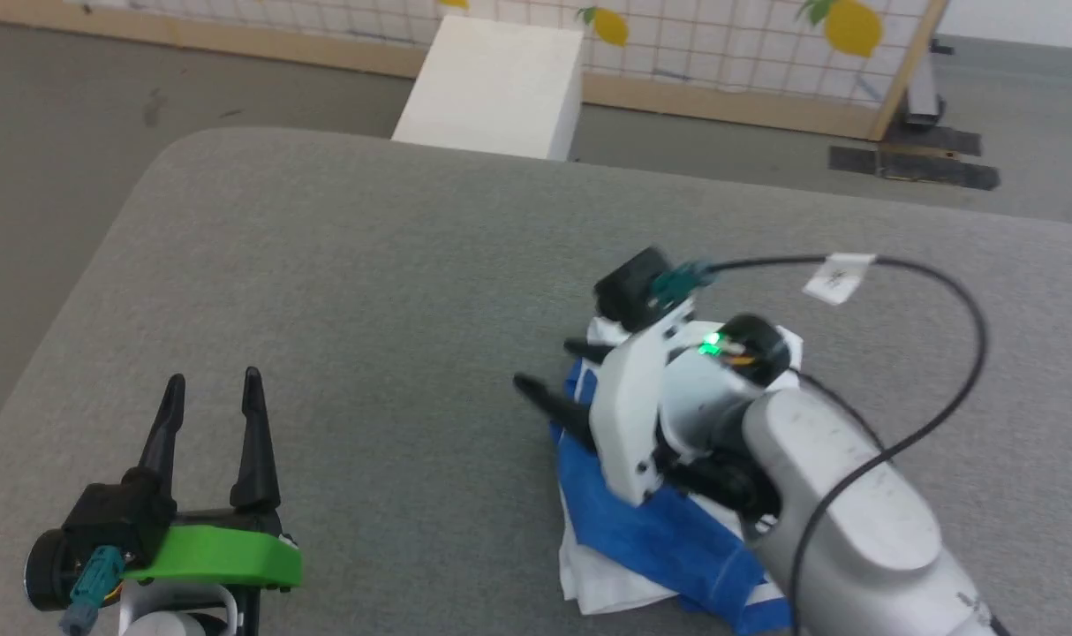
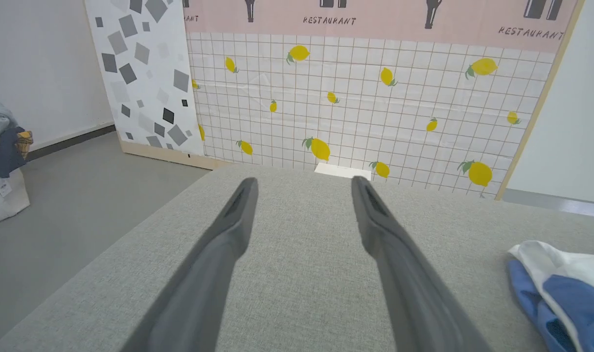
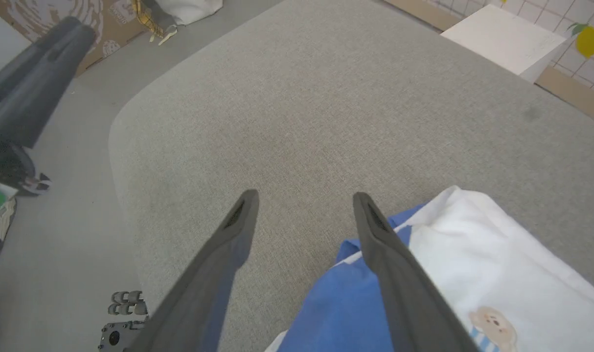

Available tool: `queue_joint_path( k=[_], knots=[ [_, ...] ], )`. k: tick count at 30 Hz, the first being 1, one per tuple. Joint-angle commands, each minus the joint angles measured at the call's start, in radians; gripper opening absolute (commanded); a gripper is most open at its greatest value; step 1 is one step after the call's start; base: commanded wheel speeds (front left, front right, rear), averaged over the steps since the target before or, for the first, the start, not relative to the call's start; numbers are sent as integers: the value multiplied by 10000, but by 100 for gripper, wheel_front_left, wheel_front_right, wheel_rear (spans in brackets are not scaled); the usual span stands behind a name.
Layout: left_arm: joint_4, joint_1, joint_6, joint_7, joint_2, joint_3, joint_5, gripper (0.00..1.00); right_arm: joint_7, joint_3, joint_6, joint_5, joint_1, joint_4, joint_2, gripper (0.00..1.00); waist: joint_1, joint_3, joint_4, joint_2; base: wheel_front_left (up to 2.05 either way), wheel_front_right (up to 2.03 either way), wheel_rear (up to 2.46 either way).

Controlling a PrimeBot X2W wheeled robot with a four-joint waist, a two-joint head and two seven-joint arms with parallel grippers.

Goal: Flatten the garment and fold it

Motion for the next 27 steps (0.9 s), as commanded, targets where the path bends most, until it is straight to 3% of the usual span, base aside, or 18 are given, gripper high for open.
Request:
queue_joint_path(
  k=[1,6,10,17,26,27],
  knots=[
    [-78,48,-13,-45,-64,57,173,100,-82,-423,-15,-152,-55,-242,-26,100,0,-319,-523,0,0,0,0],
    [-254,155,10,-45,-81,117,282,100,509,-2380,-15,-1734,628,-775,-382,100,0,-442,-974,0,0,0,0],
    [-352,83,-13,-45,-97,136,324,100,1179,-3390,-15,-2804,1510,-927,-463,100,0,-324,-1066,0,0,0,0],
    [-324,-40,-109,-45,-135,95,323,100,1439,-3671,-15,-3216,2483,-592,-124,100,0,58,-849,0,0,0,0],
    [-191,-241,-220,-45,-169,141,292,100,1588,-3526,-15,-3491,2473,1001,-29,100,0,336,-621,0,0,0,0],
    [-185,-239,-218,-45,-171,163,306,100,1554,-3466,-15,-3410,2413,1106,-28,46,0,326,-662,0,0,0,0]
  ],
)
